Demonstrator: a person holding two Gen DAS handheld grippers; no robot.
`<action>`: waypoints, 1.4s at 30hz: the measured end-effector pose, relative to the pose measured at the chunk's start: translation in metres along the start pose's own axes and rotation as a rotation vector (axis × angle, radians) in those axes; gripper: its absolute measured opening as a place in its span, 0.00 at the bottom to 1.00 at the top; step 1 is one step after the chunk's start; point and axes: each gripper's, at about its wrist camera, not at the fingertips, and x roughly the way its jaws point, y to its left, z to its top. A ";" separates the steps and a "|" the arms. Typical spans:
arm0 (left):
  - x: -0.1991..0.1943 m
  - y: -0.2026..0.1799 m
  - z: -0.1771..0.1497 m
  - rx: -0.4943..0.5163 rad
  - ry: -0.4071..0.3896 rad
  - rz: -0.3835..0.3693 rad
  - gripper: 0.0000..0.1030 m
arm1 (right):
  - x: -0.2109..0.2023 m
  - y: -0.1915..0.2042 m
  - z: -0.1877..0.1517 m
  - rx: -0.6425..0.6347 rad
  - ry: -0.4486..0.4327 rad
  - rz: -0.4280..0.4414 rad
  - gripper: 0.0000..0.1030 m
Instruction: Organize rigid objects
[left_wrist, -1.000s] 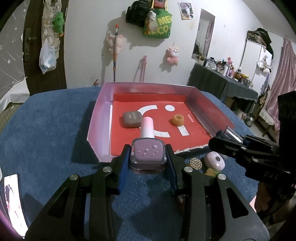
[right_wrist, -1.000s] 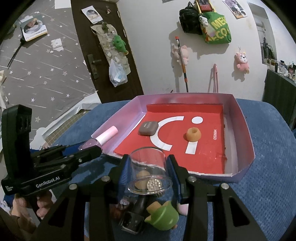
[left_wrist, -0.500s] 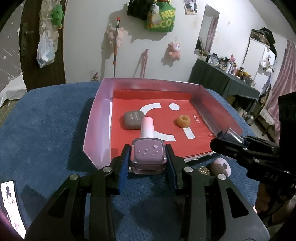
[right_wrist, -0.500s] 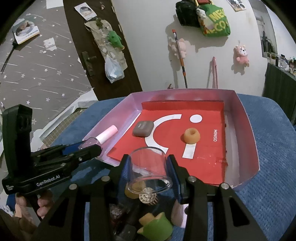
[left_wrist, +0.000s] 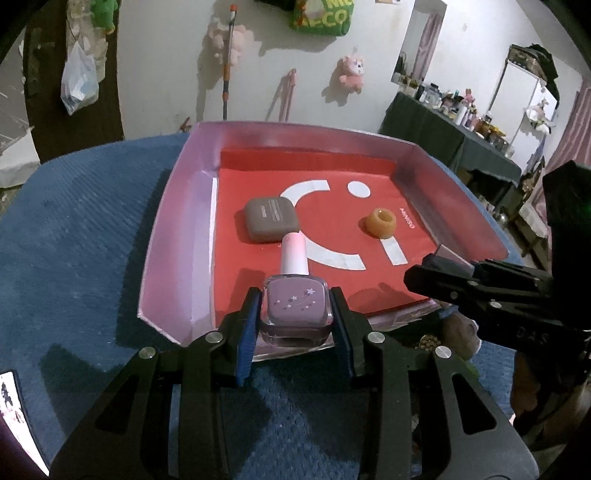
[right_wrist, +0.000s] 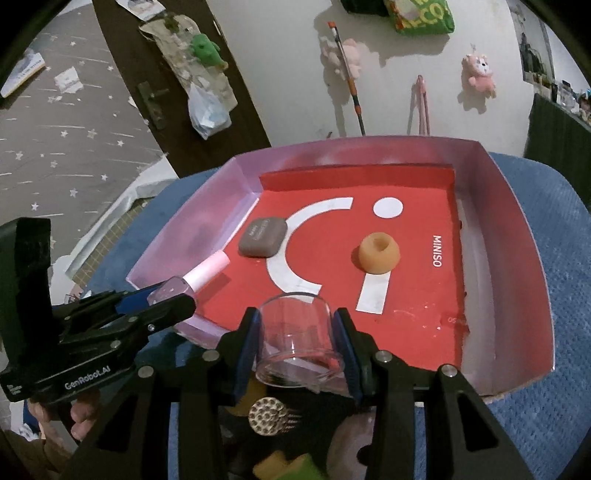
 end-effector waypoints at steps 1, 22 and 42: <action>0.003 0.001 0.000 -0.003 0.009 -0.002 0.33 | 0.003 -0.001 0.001 0.002 0.010 -0.001 0.43; 0.038 0.009 0.008 -0.017 0.102 0.011 0.33 | 0.040 -0.014 0.009 0.035 0.100 -0.046 0.42; 0.059 0.007 0.027 -0.010 0.104 0.029 0.33 | 0.051 -0.025 0.028 0.029 0.050 -0.147 0.42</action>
